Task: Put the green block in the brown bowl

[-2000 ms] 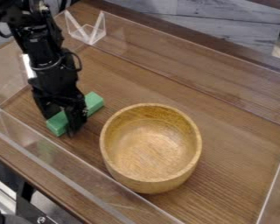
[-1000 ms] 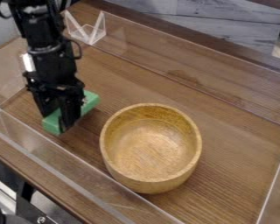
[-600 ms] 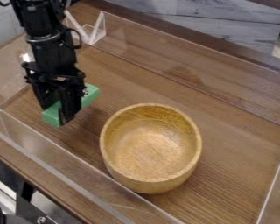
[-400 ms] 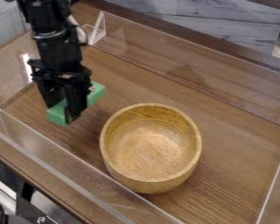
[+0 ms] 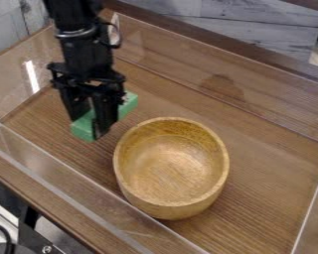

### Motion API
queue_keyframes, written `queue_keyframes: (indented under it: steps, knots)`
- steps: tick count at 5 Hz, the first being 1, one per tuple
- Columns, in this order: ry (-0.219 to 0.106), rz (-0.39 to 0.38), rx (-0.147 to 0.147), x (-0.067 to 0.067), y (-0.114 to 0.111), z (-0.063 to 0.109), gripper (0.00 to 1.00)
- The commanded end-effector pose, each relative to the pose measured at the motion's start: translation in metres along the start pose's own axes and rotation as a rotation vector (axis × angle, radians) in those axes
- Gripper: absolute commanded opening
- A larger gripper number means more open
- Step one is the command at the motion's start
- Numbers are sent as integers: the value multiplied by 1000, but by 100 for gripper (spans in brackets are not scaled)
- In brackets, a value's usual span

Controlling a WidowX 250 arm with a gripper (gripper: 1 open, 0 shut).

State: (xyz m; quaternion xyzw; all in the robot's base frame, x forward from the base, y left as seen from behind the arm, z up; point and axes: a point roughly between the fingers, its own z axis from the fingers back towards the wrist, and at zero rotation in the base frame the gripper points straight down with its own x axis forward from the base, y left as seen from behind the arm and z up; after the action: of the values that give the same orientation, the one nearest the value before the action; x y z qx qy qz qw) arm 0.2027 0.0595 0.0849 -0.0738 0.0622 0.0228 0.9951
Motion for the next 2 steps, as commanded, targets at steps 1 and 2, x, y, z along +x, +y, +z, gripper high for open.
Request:
queue_keyframes:
  steps: [1,2]
  knots:
    - [-43,-28,12,2,-17,12,0]
    - [-40,-58,10,-3,-35,13,0]
